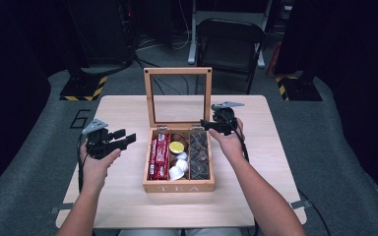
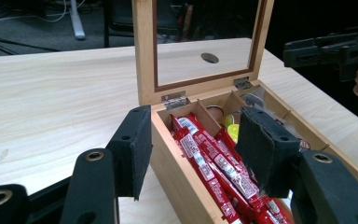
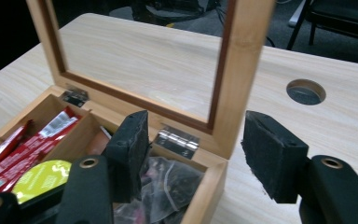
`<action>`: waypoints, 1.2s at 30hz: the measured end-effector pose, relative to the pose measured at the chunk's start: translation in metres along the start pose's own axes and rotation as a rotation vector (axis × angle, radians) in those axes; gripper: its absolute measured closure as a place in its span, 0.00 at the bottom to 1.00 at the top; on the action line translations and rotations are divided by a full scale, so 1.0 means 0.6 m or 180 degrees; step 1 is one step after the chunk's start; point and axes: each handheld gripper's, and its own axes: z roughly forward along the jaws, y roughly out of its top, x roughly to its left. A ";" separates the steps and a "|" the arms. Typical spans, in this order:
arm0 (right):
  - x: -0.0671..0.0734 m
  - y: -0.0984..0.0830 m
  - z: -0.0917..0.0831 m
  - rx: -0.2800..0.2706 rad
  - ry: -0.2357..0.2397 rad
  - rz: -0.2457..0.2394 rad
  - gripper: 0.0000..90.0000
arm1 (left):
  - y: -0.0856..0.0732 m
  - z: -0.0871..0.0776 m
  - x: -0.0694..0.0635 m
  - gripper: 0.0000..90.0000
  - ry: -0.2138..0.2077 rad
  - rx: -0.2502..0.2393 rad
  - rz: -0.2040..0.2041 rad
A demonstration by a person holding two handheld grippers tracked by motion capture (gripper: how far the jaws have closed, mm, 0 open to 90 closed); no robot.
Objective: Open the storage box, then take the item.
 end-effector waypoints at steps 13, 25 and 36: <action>0.044 -0.004 -0.018 0.0014 0.0208 -0.0296 0.42 | 0.004 -0.013 -0.004 0.50 0.0010 -0.0061 0.0033; 0.066 -0.009 -0.011 0.0081 0.0351 -0.0431 0.42 | 0.003 -0.012 -0.007 0.50 0.0017 -0.0030 0.0019; 0.078 -0.018 -0.002 0.0102 0.0462 -0.0456 0.42 | 0.003 -0.016 -0.007 0.50 0.0034 -0.0038 0.0034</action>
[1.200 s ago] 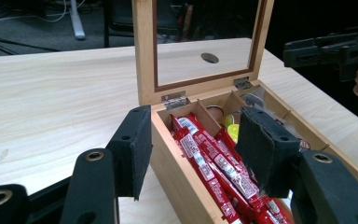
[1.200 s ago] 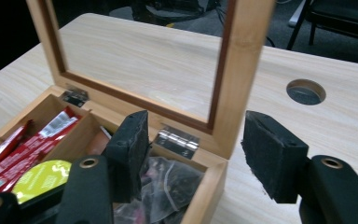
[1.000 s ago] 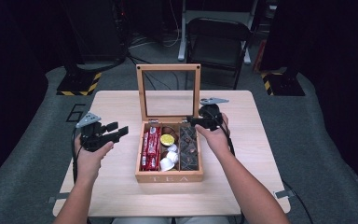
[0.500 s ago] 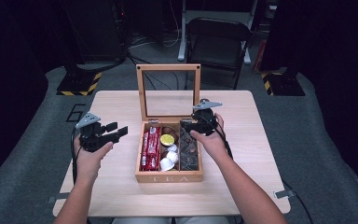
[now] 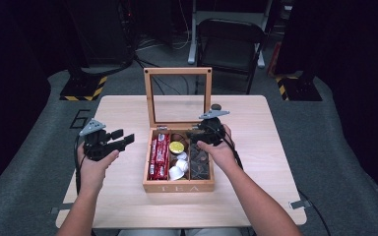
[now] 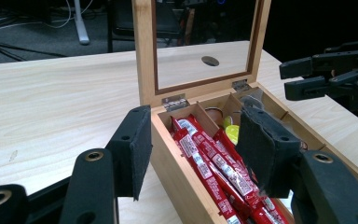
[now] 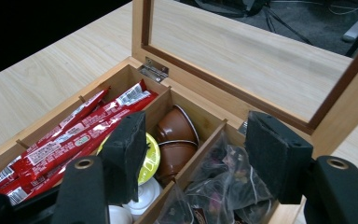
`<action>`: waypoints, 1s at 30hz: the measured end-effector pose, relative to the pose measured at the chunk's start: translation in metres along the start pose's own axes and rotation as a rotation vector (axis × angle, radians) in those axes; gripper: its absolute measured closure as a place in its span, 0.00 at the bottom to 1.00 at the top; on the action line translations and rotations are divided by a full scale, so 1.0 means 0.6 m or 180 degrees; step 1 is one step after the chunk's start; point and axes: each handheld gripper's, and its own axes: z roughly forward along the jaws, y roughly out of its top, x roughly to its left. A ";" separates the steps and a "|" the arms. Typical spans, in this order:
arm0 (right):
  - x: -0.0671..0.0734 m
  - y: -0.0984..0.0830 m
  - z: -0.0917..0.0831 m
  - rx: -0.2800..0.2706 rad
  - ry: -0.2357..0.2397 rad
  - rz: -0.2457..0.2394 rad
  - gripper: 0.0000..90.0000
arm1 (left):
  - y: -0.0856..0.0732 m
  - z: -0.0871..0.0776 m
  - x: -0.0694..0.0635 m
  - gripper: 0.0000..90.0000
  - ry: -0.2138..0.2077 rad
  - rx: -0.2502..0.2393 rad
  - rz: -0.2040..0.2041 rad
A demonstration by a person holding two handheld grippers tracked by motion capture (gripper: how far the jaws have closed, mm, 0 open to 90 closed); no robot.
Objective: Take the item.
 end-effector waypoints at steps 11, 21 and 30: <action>0.019 -0.005 0.024 0.0105 0.0153 -0.0102 0.42 | 0.000 -0.003 -0.001 0.50 -0.0019 -0.0006 -0.0007; 0.028 -0.011 0.046 0.0180 0.0213 -0.0136 0.45 | 0.001 -0.006 -0.002 0.50 -0.0007 -0.0021 0.0001; 0.038 -0.013 0.060 0.0228 0.0224 -0.0165 0.42 | 0.000 -0.007 0.000 0.50 0.0004 -0.0030 -0.0006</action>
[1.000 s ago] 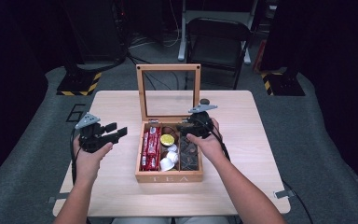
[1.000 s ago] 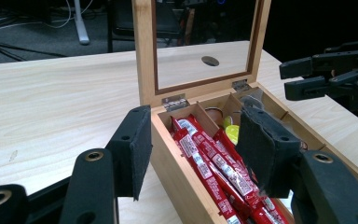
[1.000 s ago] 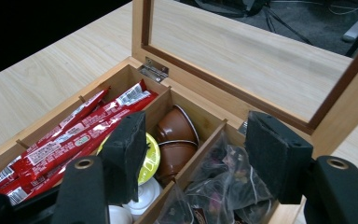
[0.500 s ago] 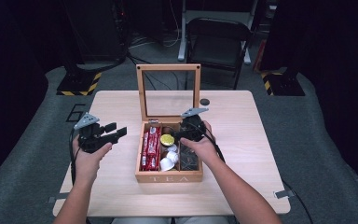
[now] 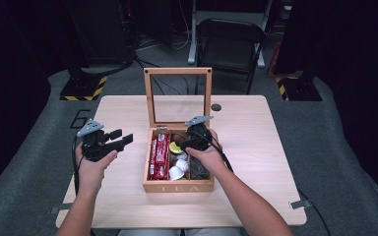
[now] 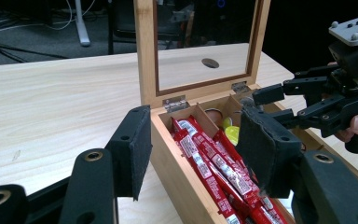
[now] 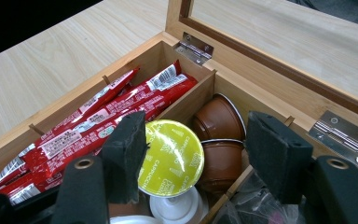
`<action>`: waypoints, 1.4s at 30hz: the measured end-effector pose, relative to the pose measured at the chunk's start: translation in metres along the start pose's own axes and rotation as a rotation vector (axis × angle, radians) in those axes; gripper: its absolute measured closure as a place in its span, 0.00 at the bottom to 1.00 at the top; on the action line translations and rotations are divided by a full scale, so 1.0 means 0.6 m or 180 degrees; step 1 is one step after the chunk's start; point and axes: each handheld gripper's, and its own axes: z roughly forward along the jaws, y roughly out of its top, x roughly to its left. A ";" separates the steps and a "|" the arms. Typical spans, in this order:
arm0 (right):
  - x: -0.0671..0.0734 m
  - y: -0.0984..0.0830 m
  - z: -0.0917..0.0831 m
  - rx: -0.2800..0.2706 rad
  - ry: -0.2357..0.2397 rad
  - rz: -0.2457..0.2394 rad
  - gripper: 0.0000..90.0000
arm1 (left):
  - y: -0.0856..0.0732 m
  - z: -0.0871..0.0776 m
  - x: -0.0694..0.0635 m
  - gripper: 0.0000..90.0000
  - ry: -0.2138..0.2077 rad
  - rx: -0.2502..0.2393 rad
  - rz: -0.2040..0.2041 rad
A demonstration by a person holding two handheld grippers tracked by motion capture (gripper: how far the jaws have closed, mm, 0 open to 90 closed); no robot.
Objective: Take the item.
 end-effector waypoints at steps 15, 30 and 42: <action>0.009 -0.005 0.023 0.0106 0.0058 0.0058 0.35 | 0.000 -0.001 -0.003 0.49 0.0025 0.0009 0.0016; 0.011 -0.013 0.040 0.0158 0.0128 0.0093 0.32 | 0.000 -0.001 -0.002 0.49 0.0037 0.0003 0.0016; 0.014 -0.019 0.053 0.0223 0.0128 0.0146 0.33 | 0.000 -0.002 -0.002 0.49 0.0044 -0.0019 0.0029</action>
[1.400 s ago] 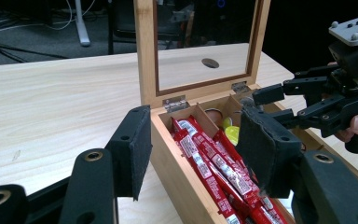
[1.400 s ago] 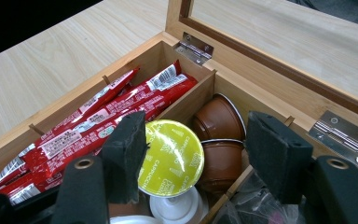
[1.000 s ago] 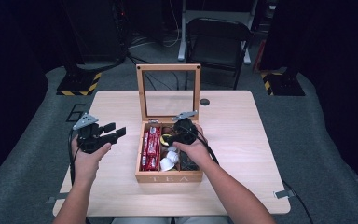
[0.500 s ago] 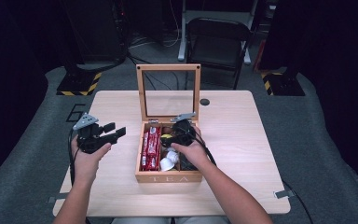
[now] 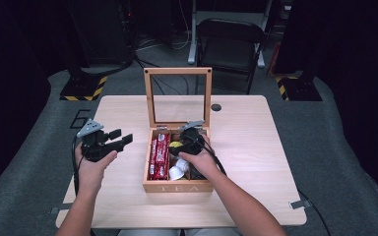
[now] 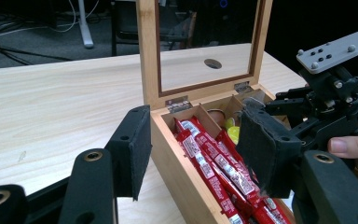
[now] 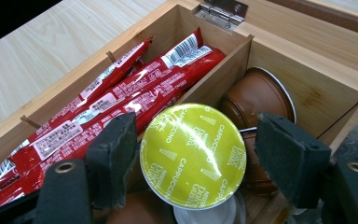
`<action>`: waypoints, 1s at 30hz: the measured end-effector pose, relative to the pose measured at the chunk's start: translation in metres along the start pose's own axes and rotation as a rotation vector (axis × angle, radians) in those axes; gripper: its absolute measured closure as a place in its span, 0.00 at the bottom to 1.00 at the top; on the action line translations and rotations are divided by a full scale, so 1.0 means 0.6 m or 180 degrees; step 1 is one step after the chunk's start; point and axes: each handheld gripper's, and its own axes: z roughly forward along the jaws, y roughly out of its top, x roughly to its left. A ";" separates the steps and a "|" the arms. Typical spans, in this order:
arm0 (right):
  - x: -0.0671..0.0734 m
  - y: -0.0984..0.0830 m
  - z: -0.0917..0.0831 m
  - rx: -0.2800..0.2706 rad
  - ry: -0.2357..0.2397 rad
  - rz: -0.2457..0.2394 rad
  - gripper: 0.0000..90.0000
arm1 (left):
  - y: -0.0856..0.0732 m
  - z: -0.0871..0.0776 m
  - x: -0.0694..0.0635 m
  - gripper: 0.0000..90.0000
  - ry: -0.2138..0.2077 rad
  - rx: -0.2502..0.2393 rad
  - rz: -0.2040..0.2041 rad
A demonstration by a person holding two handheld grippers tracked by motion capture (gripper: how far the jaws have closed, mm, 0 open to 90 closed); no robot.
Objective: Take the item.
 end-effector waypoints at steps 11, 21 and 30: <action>-0.004 -0.001 0.003 -0.0016 -0.0010 0.0015 0.30 | 0.000 0.000 0.000 0.49 0.0002 0.0002 0.0006; -0.006 0.001 0.004 -0.0042 -0.0017 0.0056 0.26 | -0.001 0.000 -0.001 0.49 0.0004 0.0001 0.0003; -0.014 0.006 0.006 0.0047 0.0125 0.0101 0.26 | 0.000 -0.001 -0.001 0.49 0.0003 0.0002 0.0002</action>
